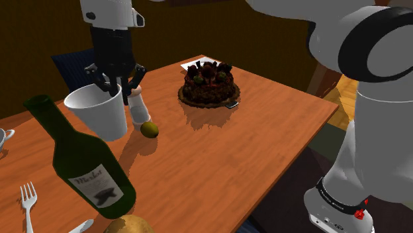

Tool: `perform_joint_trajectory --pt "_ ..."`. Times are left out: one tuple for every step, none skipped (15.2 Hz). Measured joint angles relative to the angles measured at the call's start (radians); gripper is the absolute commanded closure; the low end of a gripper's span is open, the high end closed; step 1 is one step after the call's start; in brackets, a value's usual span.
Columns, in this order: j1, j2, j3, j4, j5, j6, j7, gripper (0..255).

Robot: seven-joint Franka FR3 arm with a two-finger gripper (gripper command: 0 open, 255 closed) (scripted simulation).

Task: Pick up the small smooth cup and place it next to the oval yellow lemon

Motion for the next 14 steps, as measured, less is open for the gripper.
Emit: perform_joint_trajectory --pt "0.025 0.052 0.003 0.067 -0.019 -0.013 0.02 255" --pt "0.054 0.1 0.006 0.136 -0.038 -0.033 0.045 255" --pt "0.087 0.158 0.007 0.222 -0.058 -0.057 0.067 255" --pt "0.101 0.183 0.006 0.254 -0.067 -0.064 0.076 255" --pt "0.099 0.18 0.006 0.238 -0.066 -0.051 0.076 255" --pt "0.099 0.176 0.007 0.219 -0.065 -0.036 0.077 255" --pt "0.095 0.168 0.007 0.194 -0.062 -0.019 0.074 255" --pt "0.09 0.161 0.007 0.17 -0.06 -0.002 0.071 255" --pt "0.085 0.147 0.008 0.131 -0.056 0.022 0.068 255" --pt "0.082 0.141 0.008 0.109 -0.054 0.039 0.067 255" --pt "0.08 0.137 0.008 0.09 -0.053 0.054 0.065 255" --pt "0.077 0.132 0.008 0.069 -0.051 0.069 0.062 255" --pt "0.074 0.125 0.008 0.044 -0.049 0.088 0.06 255" --pt "0.072 0.121 0.008 0.021 -0.047 0.106 0.058 255"
